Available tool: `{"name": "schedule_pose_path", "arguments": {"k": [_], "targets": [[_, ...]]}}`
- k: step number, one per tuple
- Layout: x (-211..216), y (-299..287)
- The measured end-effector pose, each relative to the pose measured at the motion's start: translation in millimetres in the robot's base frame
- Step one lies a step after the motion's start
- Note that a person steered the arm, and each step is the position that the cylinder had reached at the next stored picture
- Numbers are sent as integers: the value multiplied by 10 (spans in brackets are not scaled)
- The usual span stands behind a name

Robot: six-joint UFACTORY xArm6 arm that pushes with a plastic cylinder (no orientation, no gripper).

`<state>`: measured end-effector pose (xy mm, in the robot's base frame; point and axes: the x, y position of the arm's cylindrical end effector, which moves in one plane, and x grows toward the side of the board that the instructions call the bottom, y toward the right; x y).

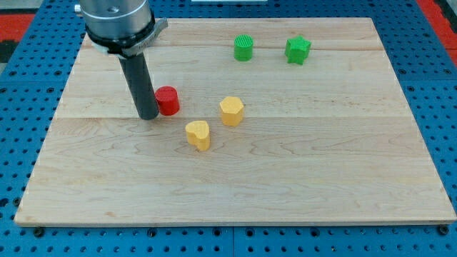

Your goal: Push the red circle to the blue cube

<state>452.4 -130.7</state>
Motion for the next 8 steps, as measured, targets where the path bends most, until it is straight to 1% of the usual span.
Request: {"name": "schedule_pose_path", "arguments": {"k": [1, 2, 3, 4, 5, 6, 7, 8], "targets": [[269, 252], [-64, 365], [-451, -31], [-550, -119], [-444, 368], [-871, 95], [-1182, -433], [-1332, -406]]}}
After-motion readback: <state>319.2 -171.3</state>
